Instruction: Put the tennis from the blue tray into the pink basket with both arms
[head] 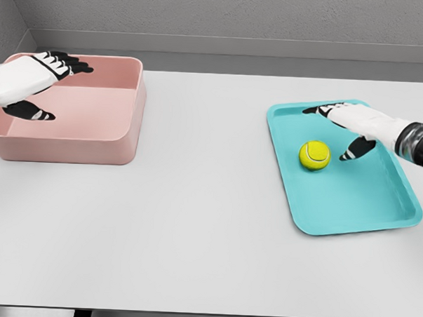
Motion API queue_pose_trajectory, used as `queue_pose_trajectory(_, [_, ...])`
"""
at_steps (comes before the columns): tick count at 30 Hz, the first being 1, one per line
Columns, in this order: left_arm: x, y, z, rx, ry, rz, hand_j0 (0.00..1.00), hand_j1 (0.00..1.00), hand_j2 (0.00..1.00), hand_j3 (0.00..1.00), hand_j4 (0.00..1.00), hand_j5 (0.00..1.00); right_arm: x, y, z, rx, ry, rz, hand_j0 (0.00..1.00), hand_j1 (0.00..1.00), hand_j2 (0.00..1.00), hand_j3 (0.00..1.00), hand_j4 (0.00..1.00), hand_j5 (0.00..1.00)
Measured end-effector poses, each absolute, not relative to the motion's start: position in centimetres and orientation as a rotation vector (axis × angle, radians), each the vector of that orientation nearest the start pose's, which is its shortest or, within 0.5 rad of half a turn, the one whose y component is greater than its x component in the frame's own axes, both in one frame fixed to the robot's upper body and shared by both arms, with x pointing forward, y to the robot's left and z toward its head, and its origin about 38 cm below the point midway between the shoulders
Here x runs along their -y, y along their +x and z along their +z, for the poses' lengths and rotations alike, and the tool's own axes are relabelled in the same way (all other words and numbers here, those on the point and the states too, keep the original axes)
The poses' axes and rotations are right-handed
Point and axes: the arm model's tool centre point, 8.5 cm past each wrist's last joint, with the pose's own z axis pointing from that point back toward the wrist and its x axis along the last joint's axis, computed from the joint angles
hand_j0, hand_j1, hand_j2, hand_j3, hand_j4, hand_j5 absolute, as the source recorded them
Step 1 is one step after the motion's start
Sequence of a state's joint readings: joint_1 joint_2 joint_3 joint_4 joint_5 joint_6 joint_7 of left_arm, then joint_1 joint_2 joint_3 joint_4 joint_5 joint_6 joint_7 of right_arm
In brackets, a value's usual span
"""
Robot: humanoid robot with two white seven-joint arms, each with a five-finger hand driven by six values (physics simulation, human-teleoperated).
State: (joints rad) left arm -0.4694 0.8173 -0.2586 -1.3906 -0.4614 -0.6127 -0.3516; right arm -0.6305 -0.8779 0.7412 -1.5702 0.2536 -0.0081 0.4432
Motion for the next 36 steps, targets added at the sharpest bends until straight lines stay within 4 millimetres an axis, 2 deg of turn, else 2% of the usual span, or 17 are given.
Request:
queue_pose_trajectory(8, [-38.6,42.9,24.6,1.547,0.699,-1.778,1.0,1.0,1.0,1.0,1.0,1.0,30.3,44.0,17.2,1.126,-0.438,1.683,1.0,1.0,1.0,1.0,1.0,1.0])
queue_pose_trajectory(10, [-38.6,42.8,24.7,1.546,0.701,-1.783,1.0,1.0,1.0,1.0,1.0,1.0,30.0,44.8,18.3,1.143,-0.459,1.689,1.0,1.0,1.0,1.0,1.0,1.0])
queue_pose_trajectory(14, [-38.6,42.8,24.8,1.545,0.704,-1.786,1.0,1.0,1.0,1.0,1.0,1.0,29.4,44.9,16.7,1.112,-0.43,1.699,1.0,1.0,1.0,1.0,1.0,1.0])
queue_pose_trajectory(20, [-38.8,42.7,24.9,1.543,0.706,-1.786,1.0,1.0,1.0,1.0,1.0,1.0,29.2,44.7,15.8,1.085,-0.406,1.712,1.0,1.0,1.0,1.0,1.0,1.0])
queue_pose_trajectory(21, [-38.8,42.7,24.9,1.544,0.707,-1.786,1.0,1.0,1.0,1.0,1.0,1.0,29.2,44.7,15.8,1.081,-0.402,1.715,0.92,0.92,0.92,0.92,0.92,0.92])
queue_pose_trajectory(22, [-38.8,42.7,24.9,1.544,0.707,-1.785,1.0,1.0,1.0,1.0,1.0,1.0,29.1,44.7,15.7,1.075,-0.397,1.72,0.79,0.79,0.79,0.79,0.79,0.79])
queue_pose_trajectory(24, [-38.8,42.7,25.0,1.544,0.707,-1.785,1.0,1.0,1.0,1.0,1.0,1.0,29.1,44.6,15.7,1.066,-0.389,1.728,0.63,0.63,0.63,0.63,0.63,0.63])
queue_pose_trajectory(26, [-38.8,42.7,24.9,1.543,0.707,-1.786,1.0,1.0,1.0,1.0,1.0,1.0,29.1,44.5,15.6,1.055,-0.379,1.738,0.54,0.54,0.54,0.54,0.54,0.54])
queue_pose_trajectory(29, [-38.8,42.7,24.9,1.543,0.707,-1.786,1.0,1.0,1.0,1.0,1.0,1.0,29.1,44.4,15.6,1.047,-0.373,1.747,0.45,0.45,0.45,0.45,0.45,0.45])
queue_pose_trajectory(34, [-38.8,42.7,25.0,1.542,0.707,-1.787,1.0,1.0,1.0,1.0,1.0,1.0,29.2,44.3,15.6,1.039,-0.369,1.75,0.45,0.45,0.45,0.45,0.45,0.45])
queue_pose_trajectory(36, [-38.9,42.7,25.0,1.539,0.71,-1.788,1.0,1.0,1.0,1.0,1.0,1.0,29.3,44.6,16.3,1.048,-0.383,1.75,0.45,0.45,0.45,0.45,0.45,0.45])
